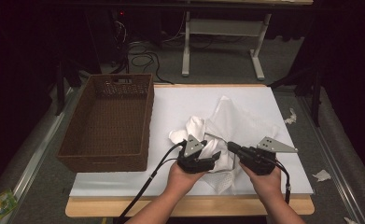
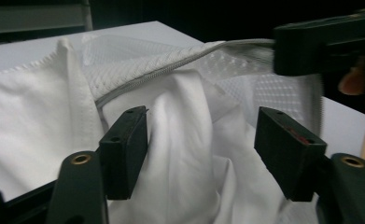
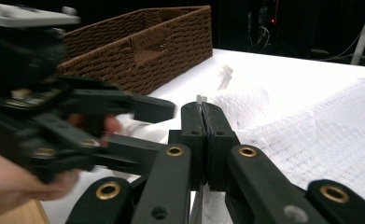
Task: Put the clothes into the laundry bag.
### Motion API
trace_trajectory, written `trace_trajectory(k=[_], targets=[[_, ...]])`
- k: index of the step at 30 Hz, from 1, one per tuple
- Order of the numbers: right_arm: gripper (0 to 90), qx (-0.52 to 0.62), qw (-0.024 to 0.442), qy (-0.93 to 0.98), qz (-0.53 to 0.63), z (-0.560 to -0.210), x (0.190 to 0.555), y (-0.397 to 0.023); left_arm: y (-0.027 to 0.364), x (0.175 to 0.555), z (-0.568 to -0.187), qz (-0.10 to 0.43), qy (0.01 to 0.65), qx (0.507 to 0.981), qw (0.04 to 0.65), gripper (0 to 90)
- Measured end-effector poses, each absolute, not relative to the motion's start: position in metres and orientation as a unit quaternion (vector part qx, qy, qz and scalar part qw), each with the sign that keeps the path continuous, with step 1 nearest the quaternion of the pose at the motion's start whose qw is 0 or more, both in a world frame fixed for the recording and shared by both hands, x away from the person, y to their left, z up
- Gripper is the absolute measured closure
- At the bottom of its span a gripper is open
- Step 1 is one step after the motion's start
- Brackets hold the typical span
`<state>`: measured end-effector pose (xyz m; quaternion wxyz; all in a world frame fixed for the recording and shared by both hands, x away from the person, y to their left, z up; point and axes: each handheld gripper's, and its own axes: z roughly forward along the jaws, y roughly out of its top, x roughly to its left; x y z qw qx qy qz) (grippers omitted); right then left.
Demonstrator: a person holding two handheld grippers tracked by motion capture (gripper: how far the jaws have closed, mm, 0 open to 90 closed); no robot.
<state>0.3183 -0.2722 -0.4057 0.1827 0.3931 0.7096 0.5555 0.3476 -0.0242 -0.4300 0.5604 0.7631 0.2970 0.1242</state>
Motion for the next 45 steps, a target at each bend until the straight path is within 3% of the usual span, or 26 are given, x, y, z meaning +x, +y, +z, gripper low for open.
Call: trace_trajectory(k=[6,9,13,16,19,21,23,32,45], targets=[[89.8,0.388,0.192,0.716,0.548,-0.406,0.314,-0.270,0.023,0.344,-0.446,0.119,0.319,0.742,0.577,20.4],[89.8,0.395,0.192,0.713,0.547,-0.407,0.315,-0.272,0.026,0.354,-0.459,0.108,0.343,0.752,0.553,15.6],[89.8,0.397,0.193,0.712,0.546,-0.408,0.317,-0.272,0.016,0.360,-0.466,0.075,0.343,0.756,0.553,18.6],[89.8,0.398,0.193,0.714,0.542,-0.410,0.317,-0.271,0.005,0.359,-0.474,0.063,0.319,0.786,0.526,29.4],[89.8,0.396,0.190,0.718,0.540,-0.412,0.319,-0.269,-0.001,0.355,-0.478,0.054,0.307,0.798,0.516,62.4],[89.8,0.395,0.190,0.720,0.539,-0.413,0.319,-0.268,-0.003,0.352,-0.476,0.067,0.297,0.805,0.510,74.7],[89.9,0.395,0.189,0.719,0.540,-0.413,0.320,-0.267,-0.002,0.348,-0.473,0.079,0.295,0.802,0.513,81.6],[89.8,0.390,0.190,0.719,0.543,-0.410,0.319,-0.263,0.004,0.323,-0.423,0.102,0.274,0.755,0.587,84.3],[89.9,0.377,0.183,0.712,0.563,-0.401,0.315,-0.262,-0.076,0.358,-0.448,0.093,0.327,0.753,0.563,82.3]])
